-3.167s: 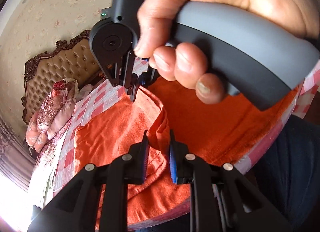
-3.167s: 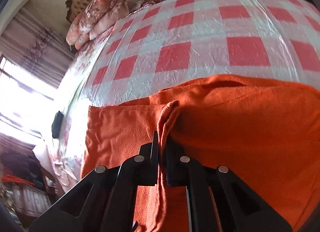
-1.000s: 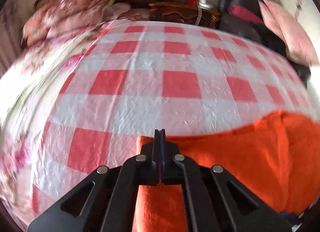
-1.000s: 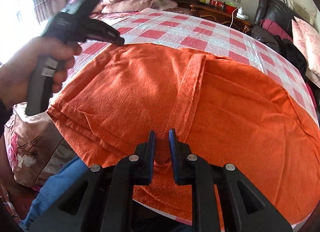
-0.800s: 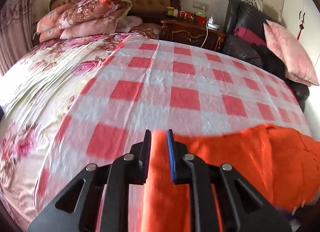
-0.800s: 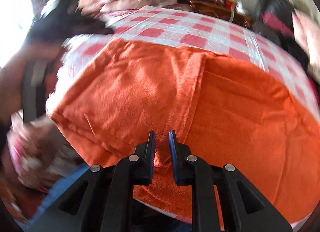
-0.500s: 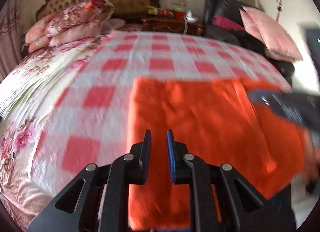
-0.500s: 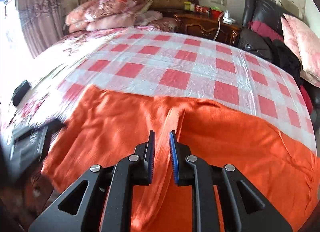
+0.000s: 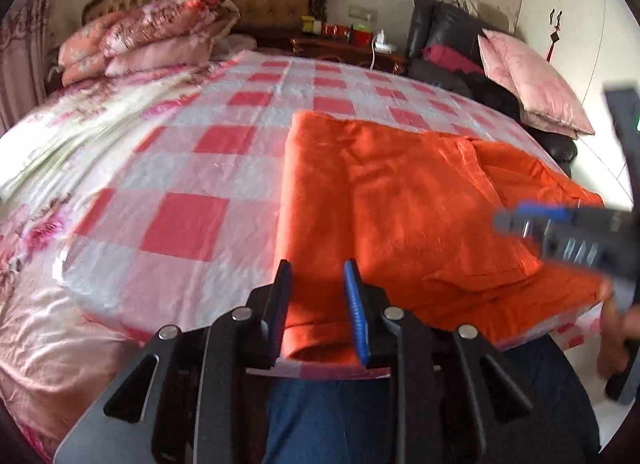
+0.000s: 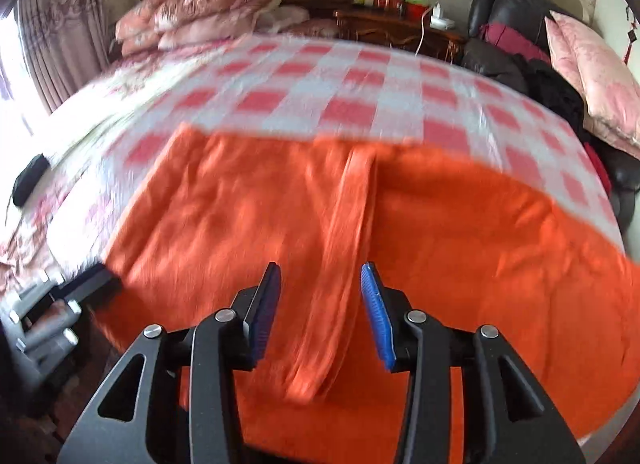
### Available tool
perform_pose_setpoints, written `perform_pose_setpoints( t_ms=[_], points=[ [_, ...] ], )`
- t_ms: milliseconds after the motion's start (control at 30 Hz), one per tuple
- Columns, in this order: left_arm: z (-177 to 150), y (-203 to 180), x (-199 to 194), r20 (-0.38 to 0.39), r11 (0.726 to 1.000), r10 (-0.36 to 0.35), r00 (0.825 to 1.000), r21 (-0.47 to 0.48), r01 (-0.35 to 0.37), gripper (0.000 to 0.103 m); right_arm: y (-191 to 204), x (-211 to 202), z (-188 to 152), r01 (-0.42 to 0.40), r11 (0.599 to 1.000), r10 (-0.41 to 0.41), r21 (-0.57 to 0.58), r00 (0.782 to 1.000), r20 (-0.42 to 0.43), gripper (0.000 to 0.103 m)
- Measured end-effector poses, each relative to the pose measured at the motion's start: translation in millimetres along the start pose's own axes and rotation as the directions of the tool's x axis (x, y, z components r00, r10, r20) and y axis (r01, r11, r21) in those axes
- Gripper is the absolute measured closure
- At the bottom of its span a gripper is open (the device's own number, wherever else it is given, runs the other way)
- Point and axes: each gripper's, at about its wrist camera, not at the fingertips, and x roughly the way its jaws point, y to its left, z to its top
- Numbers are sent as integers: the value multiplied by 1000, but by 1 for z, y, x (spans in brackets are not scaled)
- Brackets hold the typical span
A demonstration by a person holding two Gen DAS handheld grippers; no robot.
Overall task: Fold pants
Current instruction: 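Lay the held pants over onto themselves with both grippers, then open both, then move the open left gripper to the folded pants edge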
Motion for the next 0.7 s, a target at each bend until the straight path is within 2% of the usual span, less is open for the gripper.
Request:
perform_pose_setpoints(
  t_ms=[167, 300, 367, 433, 500, 600, 700],
  points=[
    [-9, 13, -13, 12, 999, 1, 1000, -52, 0, 65, -3, -6, -17, 61, 998, -61, 6, 998, 22, 62],
    [-8, 3, -24, 40, 998, -31, 999, -52, 33, 65, -7, -9, -23, 40, 999, -42, 31, 999, 35, 60],
    [-7, -6, -22, 26, 998, -38, 999, -41, 39, 65, -8, -5, -25, 43, 999, -44, 31, 999, 24, 53],
    [-6, -14, -17, 2, 999, -24, 1000, -24, 24, 65, -13, -5, -26, 70, 997, -70, 45, 997, 16, 36],
    [-6, -20, -13, -16, 1000, -19, 1000, -8, 19, 65, -20, -2, -27, 68, 995, -69, 70, 998, 4, 27],
    [-7, -23, -4, -58, 1000, -18, 998, -1, 18, 65, -29, 0, -29, 37, 992, -38, 117, 999, 0, 22],
    [-5, -21, -3, -61, 1000, -22, 998, -14, 21, 65, -29, 1, -30, 38, 993, -39, 115, 999, 4, 21]
  ],
)
